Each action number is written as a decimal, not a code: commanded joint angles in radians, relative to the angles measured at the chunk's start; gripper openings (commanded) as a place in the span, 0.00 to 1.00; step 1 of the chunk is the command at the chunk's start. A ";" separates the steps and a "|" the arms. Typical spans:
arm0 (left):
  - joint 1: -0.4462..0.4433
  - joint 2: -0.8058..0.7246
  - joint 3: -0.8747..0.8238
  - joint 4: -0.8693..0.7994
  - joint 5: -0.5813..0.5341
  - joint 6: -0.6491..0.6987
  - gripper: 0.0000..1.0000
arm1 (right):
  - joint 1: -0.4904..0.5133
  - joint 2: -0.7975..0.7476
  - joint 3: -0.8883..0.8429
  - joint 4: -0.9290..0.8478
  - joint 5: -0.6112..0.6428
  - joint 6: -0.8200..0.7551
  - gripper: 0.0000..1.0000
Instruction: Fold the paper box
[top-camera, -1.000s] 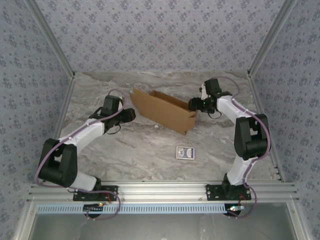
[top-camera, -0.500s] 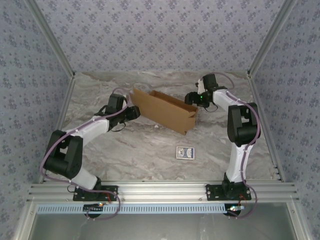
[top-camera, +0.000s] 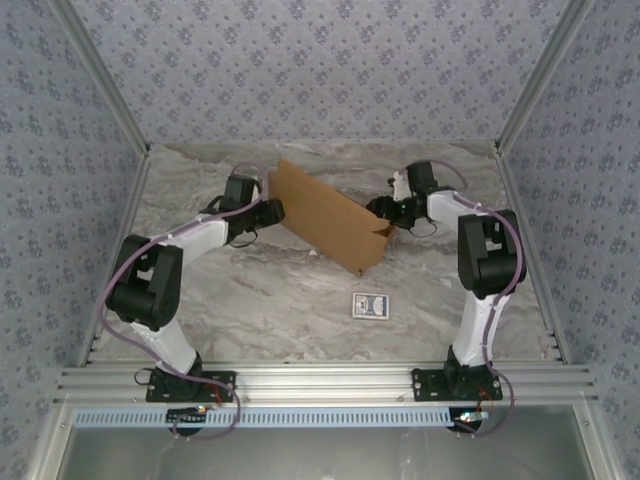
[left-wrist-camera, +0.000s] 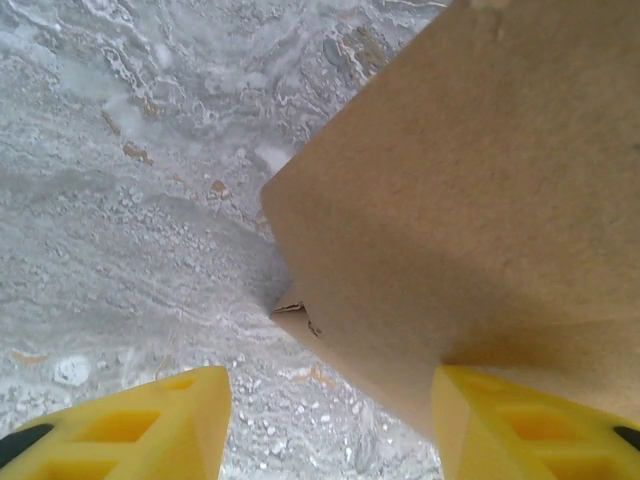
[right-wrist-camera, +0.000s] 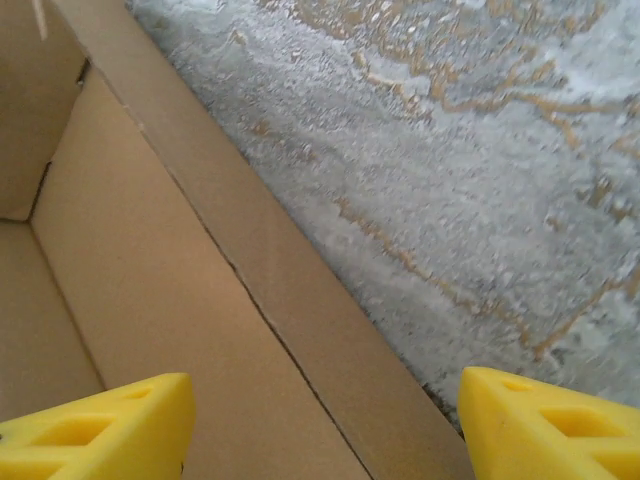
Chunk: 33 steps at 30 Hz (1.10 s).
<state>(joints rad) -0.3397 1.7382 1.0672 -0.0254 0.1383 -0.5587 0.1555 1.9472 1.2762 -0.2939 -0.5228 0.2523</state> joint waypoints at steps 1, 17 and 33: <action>0.021 0.039 0.058 0.006 -0.008 0.019 0.55 | -0.003 -0.081 -0.061 0.064 -0.061 0.064 0.72; 0.143 0.221 0.313 -0.064 0.040 0.034 0.55 | 0.186 -0.167 -0.257 0.299 -0.016 0.313 0.70; 0.331 -0.032 0.044 -0.023 -0.035 0.019 0.57 | 0.405 -0.094 -0.100 0.169 0.019 0.249 0.70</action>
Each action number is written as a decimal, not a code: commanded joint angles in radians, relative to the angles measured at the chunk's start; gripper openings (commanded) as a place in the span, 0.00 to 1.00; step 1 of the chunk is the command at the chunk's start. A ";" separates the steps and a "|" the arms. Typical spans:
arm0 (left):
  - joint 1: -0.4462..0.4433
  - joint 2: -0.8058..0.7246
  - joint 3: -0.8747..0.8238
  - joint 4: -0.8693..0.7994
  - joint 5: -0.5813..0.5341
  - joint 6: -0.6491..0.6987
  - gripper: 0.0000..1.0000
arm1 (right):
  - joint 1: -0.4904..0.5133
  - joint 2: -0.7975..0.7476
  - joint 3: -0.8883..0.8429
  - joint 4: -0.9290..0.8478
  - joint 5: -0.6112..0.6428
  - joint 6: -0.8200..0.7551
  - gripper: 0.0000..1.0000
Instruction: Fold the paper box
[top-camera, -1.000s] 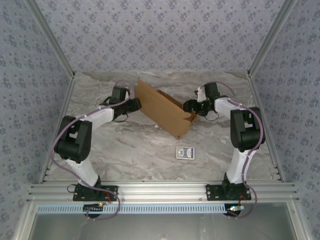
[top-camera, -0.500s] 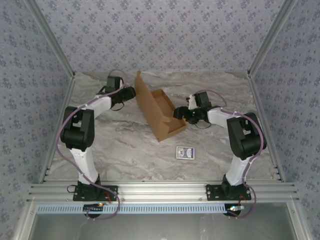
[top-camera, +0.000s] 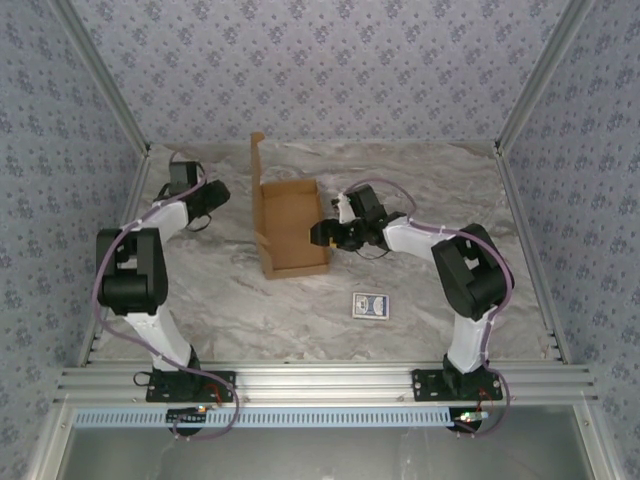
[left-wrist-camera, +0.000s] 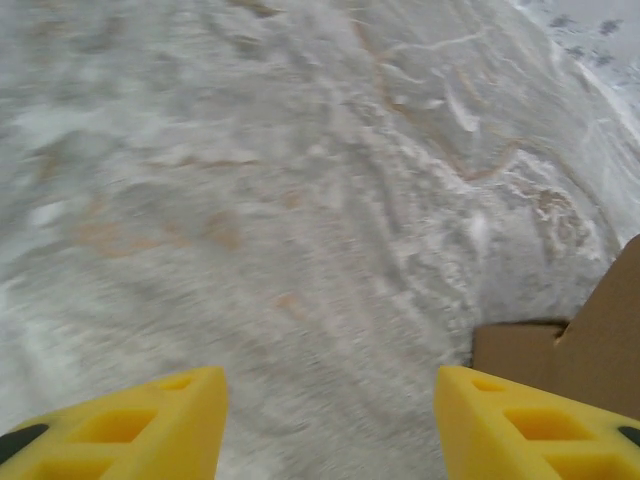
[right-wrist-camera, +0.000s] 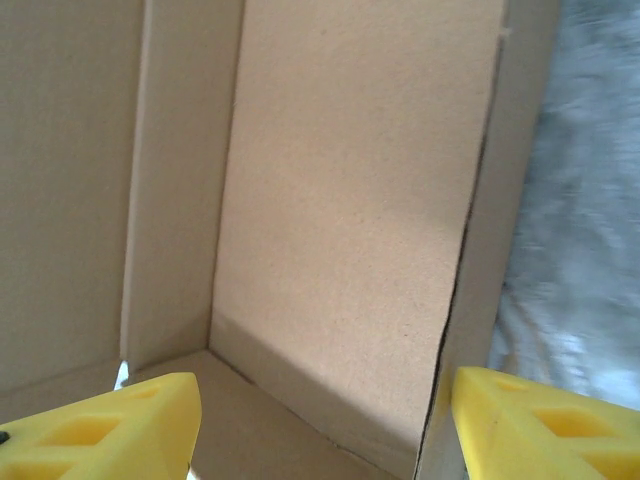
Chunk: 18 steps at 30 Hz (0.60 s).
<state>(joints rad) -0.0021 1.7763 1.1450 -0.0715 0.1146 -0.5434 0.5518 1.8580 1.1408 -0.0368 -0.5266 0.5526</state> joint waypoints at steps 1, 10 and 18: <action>-0.006 -0.090 -0.050 0.025 -0.011 0.003 0.57 | 0.007 -0.023 0.036 -0.126 0.048 -0.081 0.70; -0.010 -0.215 -0.184 0.068 0.101 -0.044 0.57 | 0.010 -0.196 -0.044 -0.370 0.250 -0.291 0.73; -0.025 -0.022 -0.061 0.017 0.128 -0.015 0.56 | 0.010 -0.096 0.042 -0.270 0.136 -0.228 0.74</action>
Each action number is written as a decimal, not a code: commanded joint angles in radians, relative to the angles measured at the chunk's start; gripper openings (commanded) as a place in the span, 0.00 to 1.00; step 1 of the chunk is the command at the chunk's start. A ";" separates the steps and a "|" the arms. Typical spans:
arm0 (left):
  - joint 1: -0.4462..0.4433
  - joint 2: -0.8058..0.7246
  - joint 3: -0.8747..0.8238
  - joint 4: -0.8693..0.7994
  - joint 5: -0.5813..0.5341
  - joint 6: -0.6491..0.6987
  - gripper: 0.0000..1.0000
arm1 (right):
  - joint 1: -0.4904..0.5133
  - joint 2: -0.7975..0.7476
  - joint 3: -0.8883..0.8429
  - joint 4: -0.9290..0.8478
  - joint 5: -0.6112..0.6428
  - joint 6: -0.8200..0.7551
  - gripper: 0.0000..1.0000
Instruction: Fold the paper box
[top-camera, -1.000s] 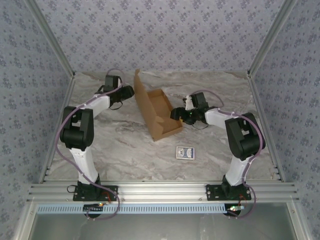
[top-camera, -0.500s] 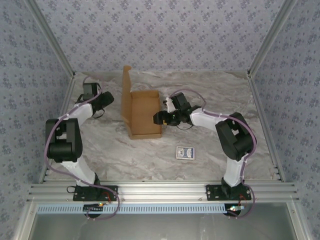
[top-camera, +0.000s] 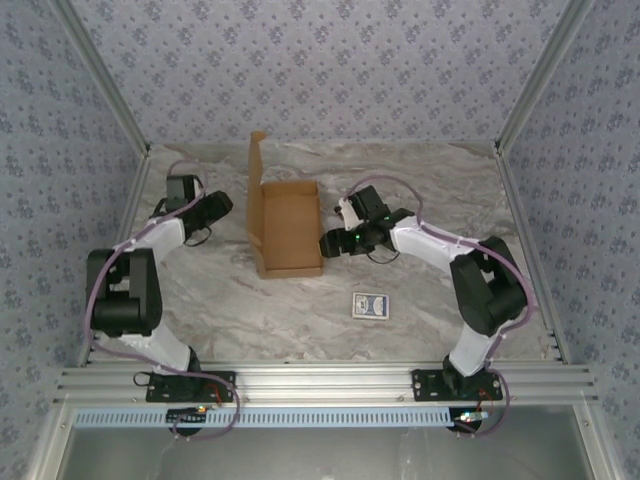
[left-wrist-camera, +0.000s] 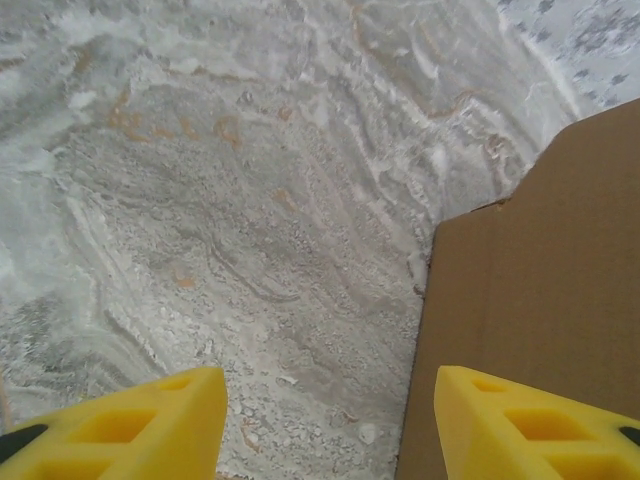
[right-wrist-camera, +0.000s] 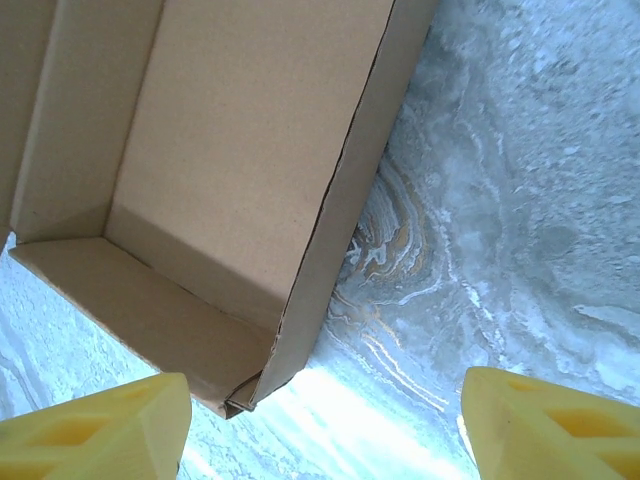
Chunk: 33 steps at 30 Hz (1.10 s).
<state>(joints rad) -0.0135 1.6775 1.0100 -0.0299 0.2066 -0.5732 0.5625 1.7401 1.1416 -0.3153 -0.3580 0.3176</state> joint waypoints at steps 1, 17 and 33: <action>-0.023 0.115 0.105 -0.033 0.048 0.019 0.56 | -0.002 0.023 0.042 0.000 -0.024 0.004 0.74; -0.218 0.483 0.539 -0.153 0.142 0.025 0.55 | -0.140 -0.175 -0.149 -0.052 0.025 0.004 0.75; -0.256 0.480 0.884 -0.385 0.022 0.144 0.56 | 0.063 -0.392 -0.228 -0.428 0.440 0.211 0.85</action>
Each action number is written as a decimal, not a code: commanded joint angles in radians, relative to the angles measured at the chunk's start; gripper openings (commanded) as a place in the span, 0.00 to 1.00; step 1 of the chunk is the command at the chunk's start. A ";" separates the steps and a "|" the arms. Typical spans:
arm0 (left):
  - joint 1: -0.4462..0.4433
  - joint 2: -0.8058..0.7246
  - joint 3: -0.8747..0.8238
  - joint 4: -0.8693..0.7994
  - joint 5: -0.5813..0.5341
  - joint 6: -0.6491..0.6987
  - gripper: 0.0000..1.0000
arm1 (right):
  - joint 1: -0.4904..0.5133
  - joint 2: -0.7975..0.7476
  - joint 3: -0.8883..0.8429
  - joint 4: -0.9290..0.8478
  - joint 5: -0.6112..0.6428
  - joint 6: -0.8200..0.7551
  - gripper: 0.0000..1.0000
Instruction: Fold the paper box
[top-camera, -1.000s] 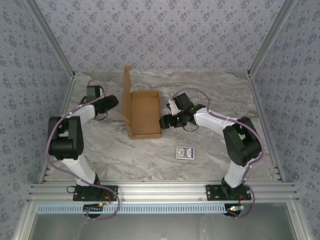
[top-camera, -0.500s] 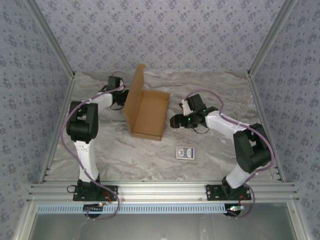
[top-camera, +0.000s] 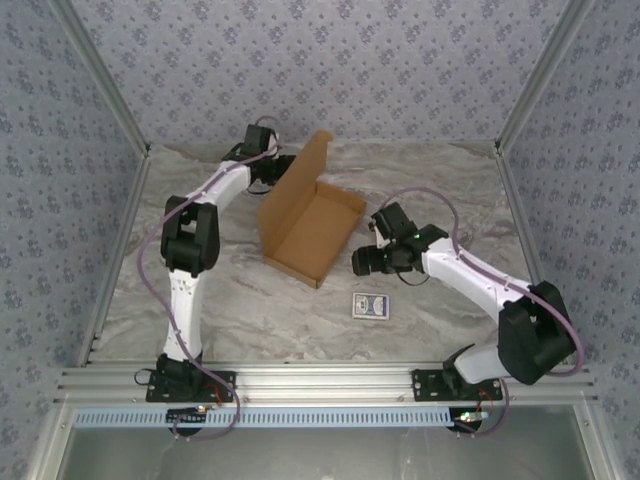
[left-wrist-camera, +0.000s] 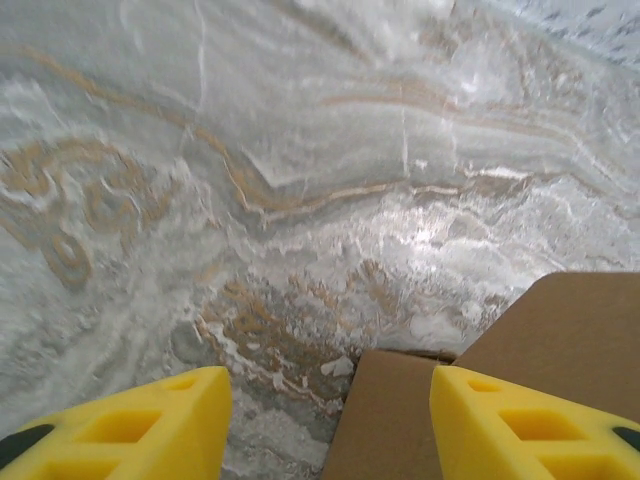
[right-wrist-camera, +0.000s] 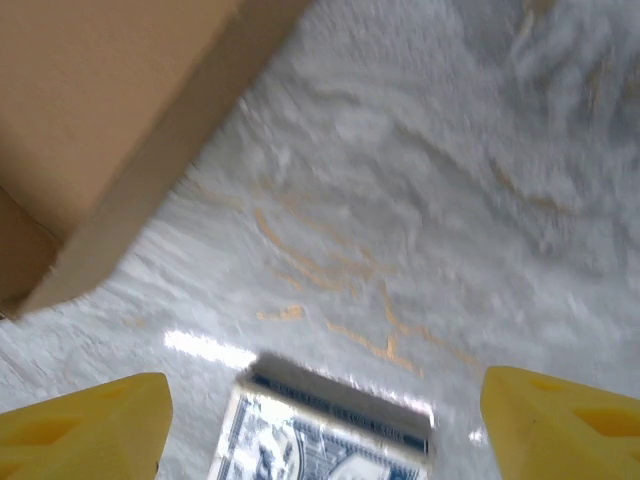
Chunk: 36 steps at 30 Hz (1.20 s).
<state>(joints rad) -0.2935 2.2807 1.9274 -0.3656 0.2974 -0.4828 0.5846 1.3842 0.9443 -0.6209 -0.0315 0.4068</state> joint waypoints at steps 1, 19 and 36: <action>0.030 -0.163 -0.068 -0.041 -0.083 0.062 0.56 | 0.064 -0.043 -0.046 -0.129 0.117 0.154 0.86; 0.074 -0.693 -0.727 0.163 -0.159 0.062 0.58 | 0.249 0.085 -0.097 -0.078 0.160 0.432 0.99; 0.093 -0.719 -0.782 0.174 -0.162 0.076 0.58 | 0.249 0.191 -0.084 -0.037 0.190 0.444 0.99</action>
<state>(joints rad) -0.2092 1.6039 1.1553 -0.2115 0.1410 -0.4267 0.8299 1.5436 0.8547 -0.6456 0.1211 0.8280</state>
